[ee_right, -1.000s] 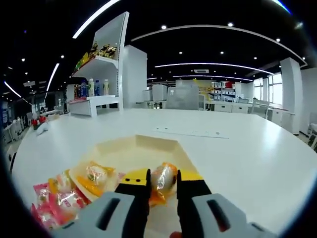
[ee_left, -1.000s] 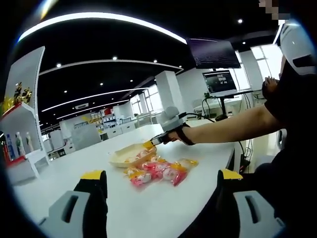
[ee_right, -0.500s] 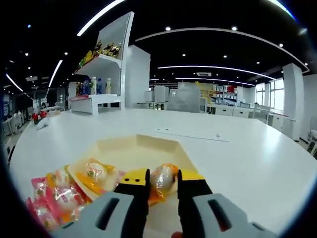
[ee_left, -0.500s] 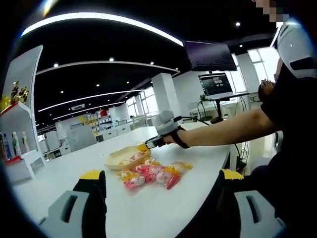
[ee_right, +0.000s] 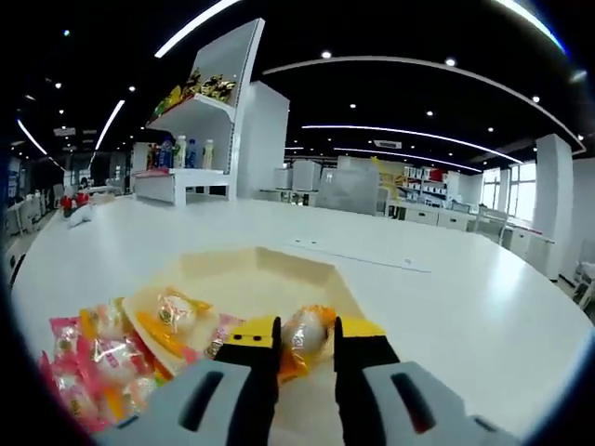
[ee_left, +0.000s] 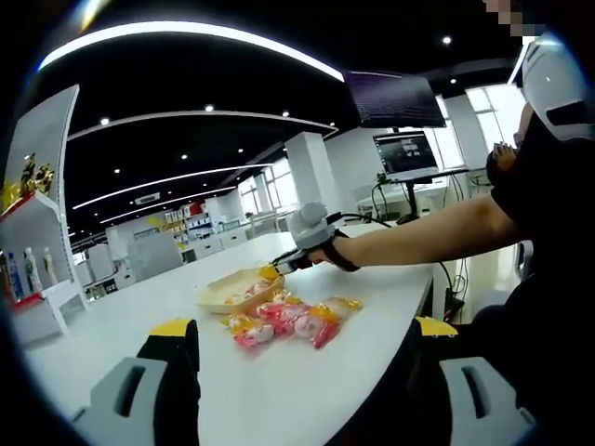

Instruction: Pick up the marshmallows scattered on the table and place them into the bowl on the table

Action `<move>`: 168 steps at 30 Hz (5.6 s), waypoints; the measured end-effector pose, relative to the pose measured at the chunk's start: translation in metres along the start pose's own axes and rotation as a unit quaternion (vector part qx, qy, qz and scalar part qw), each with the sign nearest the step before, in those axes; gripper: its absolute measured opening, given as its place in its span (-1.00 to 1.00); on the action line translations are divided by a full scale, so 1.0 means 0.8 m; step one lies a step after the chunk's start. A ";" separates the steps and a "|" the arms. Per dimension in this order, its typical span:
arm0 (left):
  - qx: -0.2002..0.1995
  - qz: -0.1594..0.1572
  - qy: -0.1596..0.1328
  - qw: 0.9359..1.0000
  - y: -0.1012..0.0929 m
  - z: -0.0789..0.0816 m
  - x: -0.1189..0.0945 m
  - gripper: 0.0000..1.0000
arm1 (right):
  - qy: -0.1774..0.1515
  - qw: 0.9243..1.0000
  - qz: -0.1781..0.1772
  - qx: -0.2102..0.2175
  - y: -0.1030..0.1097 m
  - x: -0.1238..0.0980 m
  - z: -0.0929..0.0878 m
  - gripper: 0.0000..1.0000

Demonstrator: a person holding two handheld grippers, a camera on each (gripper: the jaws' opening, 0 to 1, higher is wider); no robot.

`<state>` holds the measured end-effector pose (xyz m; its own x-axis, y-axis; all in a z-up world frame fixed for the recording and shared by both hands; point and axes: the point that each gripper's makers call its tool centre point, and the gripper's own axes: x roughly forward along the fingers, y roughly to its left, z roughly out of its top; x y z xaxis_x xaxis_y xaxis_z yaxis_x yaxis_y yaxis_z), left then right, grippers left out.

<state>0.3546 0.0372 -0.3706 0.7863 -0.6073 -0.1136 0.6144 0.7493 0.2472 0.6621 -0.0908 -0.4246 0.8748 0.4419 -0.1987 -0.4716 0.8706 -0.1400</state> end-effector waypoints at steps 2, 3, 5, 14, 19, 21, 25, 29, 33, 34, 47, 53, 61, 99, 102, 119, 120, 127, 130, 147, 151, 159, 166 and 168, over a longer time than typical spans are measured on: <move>-0.001 0.001 0.003 1.000 0.000 -0.002 0.001 0.85 | 0.000 1.000 -0.002 0.000 0.000 -0.001 -0.001 -0.57; 0.000 0.000 0.005 1.000 0.000 -0.004 0.001 0.85 | 0.000 1.000 -0.001 0.001 0.000 -0.001 -0.001 -0.57; 0.001 0.000 0.008 1.000 -0.001 -0.006 0.002 0.85 | 0.001 1.000 -0.002 0.002 -0.001 -0.002 0.000 -0.56; 0.001 0.001 0.006 1.000 -0.001 -0.004 0.001 0.85 | -0.005 1.000 0.000 0.009 -0.003 -0.002 0.000 -0.51; 0.006 -0.003 0.013 1.000 -0.004 -0.007 0.003 0.85 | -0.003 1.000 0.001 0.012 -0.005 0.000 0.000 -0.48; 0.005 -0.004 0.012 1.000 -0.004 -0.006 0.004 0.85 | -0.003 1.000 0.002 0.013 -0.009 0.004 0.000 -0.47; 0.006 -0.003 0.011 1.000 -0.003 -0.005 0.005 0.85 | -0.007 1.000 0.003 0.015 -0.010 0.005 0.000 -0.38; 0.007 -0.003 0.013 1.000 -0.003 -0.006 0.004 0.85 | -0.011 1.000 0.006 0.023 -0.016 0.004 -0.001 -0.19; 0.007 -0.003 0.013 1.000 -0.003 -0.005 0.004 0.85 | -0.010 0.999 0.015 0.038 -0.020 0.001 -0.003 0.06; 0.006 -0.003 0.012 1.000 -0.002 -0.005 0.004 0.85 | -0.009 0.999 0.015 0.040 -0.020 0.001 -0.003 0.13; 0.007 -0.003 0.013 1.000 -0.001 -0.004 0.006 0.85 | -0.046 0.997 0.001 0.061 -0.024 -0.010 0.025 0.83; 0.004 -0.004 0.009 1.000 -0.002 -0.004 0.004 0.85 | -0.050 0.995 0.001 0.091 -0.026 -0.019 0.025 0.94; 0.003 -0.005 0.011 1.000 -0.005 -0.007 0.005 0.85 | -0.040 0.994 -0.001 0.106 -0.029 -0.035 0.019 0.94; 0.015 0.000 0.022 1.000 -0.010 -0.006 0.006 0.84 | -0.082 0.985 0.039 0.149 -0.004 -0.206 0.018 0.83; 0.016 0.003 0.024 1.000 -0.007 -0.006 0.005 0.84 | -0.081 0.985 0.043 0.147 0.001 -0.217 0.019 0.83; 0.014 0.011 0.025 1.000 0.000 -0.010 0.004 0.84 | -0.098 0.981 0.097 0.137 0.036 -0.268 0.035 0.74; 0.014 0.012 0.023 1.000 0.000 -0.010 0.004 0.84 | -0.097 0.981 0.102 0.133 0.042 -0.272 0.037 0.74; 0.011 0.013 0.024 1.000 0.001 -0.011 0.003 0.84 | -0.104 0.980 0.117 0.120 0.054 -0.293 0.047 0.72; 0.012 0.015 0.023 1.000 0.003 -0.011 0.002 0.84 | -0.100 0.981 0.120 0.112 0.057 -0.300 0.047 0.71; 0.013 0.022 0.024 0.999 0.006 -0.009 0.000 0.83 | -0.096 0.985 0.108 0.095 0.027 -0.326 0.046 0.65; 0.014 0.022 0.027 0.999 0.006 -0.010 0.001 0.83 | -0.099 0.984 0.108 0.103 0.025 -0.328 0.047 0.63; 0.012 0.019 0.025 0.999 0.003 -0.009 0.003 0.83 | -0.086 0.986 0.108 0.095 0.030 -0.326 0.036 0.63; 0.012 0.022 0.027 0.999 0.006 -0.011 0.001 0.83 | -0.083 0.986 0.110 0.091 0.033 -0.326 0.035 0.61; 0.013 0.023 0.028 0.999 0.007 -0.012 0.001 0.82 | -0.081 0.987 0.110 0.089 0.035 -0.326 0.034 0.61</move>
<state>0.3593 0.0432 -0.3782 0.8168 -0.5559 -0.1543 0.5758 0.7691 0.2775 0.4240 -0.1760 -0.3506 0.7661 0.6411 -0.0451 -0.6382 0.7672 0.0641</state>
